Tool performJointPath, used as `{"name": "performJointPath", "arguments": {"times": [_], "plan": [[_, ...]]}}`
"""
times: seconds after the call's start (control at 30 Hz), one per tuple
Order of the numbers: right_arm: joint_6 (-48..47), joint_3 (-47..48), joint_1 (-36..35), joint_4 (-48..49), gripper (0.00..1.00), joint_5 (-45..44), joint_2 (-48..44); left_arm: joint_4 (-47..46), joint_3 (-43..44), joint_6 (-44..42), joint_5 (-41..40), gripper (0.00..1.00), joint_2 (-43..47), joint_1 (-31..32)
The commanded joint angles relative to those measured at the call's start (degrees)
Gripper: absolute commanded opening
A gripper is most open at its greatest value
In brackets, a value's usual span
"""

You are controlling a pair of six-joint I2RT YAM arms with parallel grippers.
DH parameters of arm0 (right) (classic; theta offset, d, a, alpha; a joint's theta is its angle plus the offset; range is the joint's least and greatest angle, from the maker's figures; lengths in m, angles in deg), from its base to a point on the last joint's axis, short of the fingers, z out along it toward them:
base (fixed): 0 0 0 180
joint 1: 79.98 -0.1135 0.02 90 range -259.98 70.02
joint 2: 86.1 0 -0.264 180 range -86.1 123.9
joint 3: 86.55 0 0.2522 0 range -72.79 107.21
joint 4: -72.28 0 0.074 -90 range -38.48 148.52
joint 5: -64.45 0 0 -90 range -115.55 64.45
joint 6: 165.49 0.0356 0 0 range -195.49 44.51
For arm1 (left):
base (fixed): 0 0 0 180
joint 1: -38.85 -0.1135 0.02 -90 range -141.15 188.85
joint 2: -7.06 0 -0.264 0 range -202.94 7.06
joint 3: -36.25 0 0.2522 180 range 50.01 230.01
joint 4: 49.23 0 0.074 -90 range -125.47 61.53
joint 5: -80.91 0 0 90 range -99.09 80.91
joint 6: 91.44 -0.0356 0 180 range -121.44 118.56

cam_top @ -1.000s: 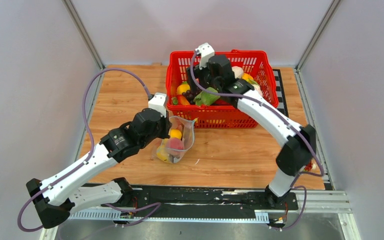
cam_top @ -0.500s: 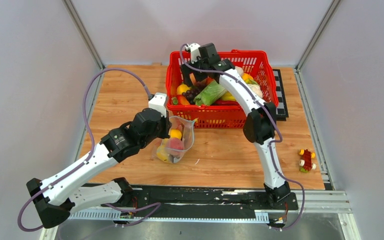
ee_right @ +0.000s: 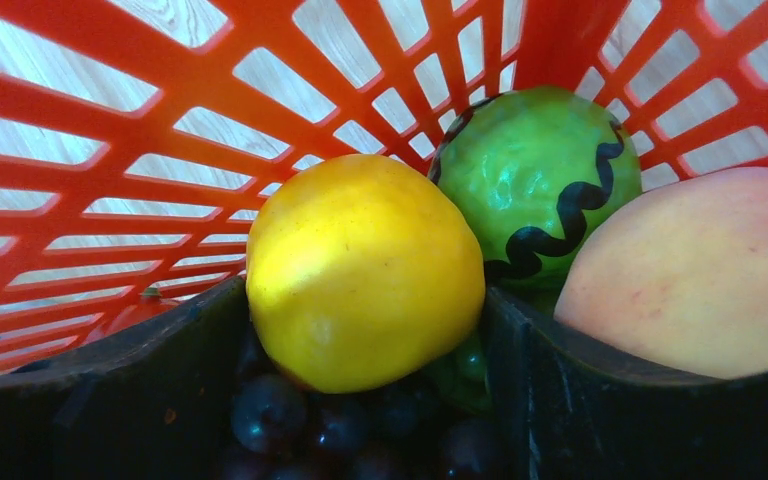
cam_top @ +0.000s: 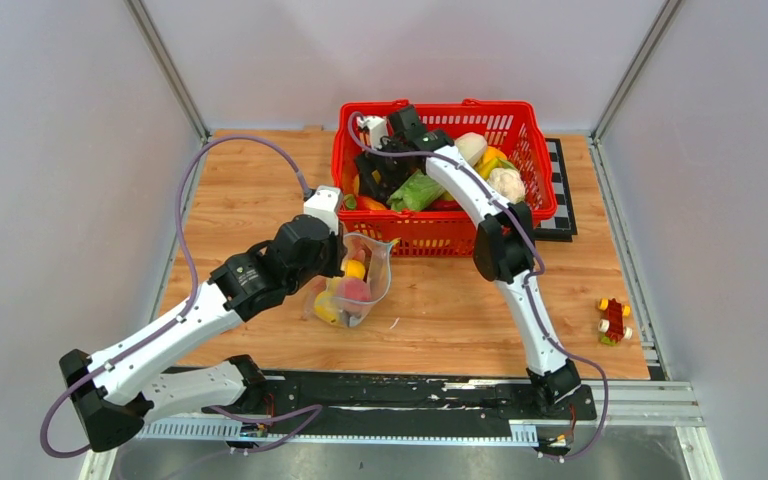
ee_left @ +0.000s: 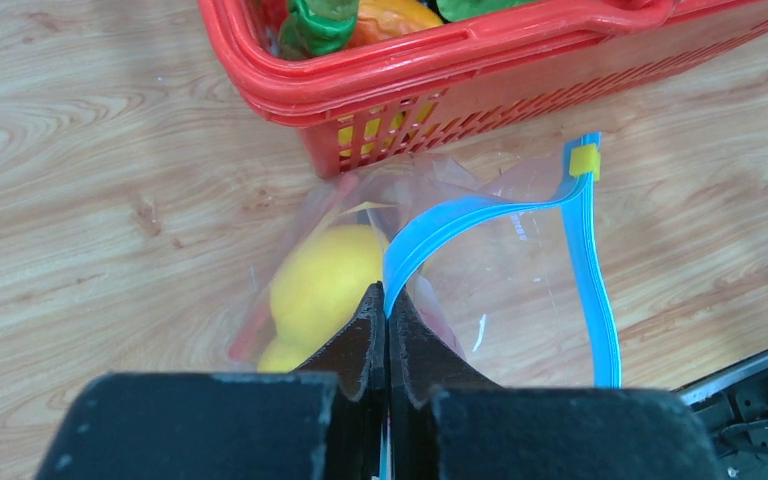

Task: Place the food in the zip-top bag and seal the zipper
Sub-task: Pick up the fake fruit from the bin, then place the fake fruit in the zipper food storage bag.

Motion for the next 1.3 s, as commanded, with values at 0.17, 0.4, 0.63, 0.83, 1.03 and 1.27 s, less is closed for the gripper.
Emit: {"name": "performJointPath", "arguments": {"times": [0.17, 0.4, 0.63, 0.83, 1.03, 1.27], "plan": [[0.42, -6.69, 0.11, 4.36, 0.49, 2.93, -6.4, -2.15, 1.24, -0.29, 0.39, 0.0, -0.15, 0.1], [6.87, -14.43, 1.79, 15.0, 0.38, 2.61, -15.57, -2.08, 1.34, -0.5, 0.41, 0.0, -0.14, 0.09], [14.82, -29.32, 5.24, 29.25, 0.38, 2.86, -27.51, -2.12, 1.17, -0.59, 0.04, 0.0, 0.31, 0.1], [18.83, -39.91, 7.6, 37.85, 0.38, 2.88, -34.02, -2.45, 1.06, -0.84, 0.41, 0.0, 0.17, 0.1], [21.41, -46.6, 8.48, 45.15, 0.38, 8.2, -40.78, -2.66, 0.91, -0.83, 0.54, 0.0, 0.24, 0.06], [22.65, -57.27, 8.25, 52.23, 0.39, 12.93, -52.36, -2.74, 0.59, -0.54, -0.02, 0.0, 0.8, 0.1]]}}
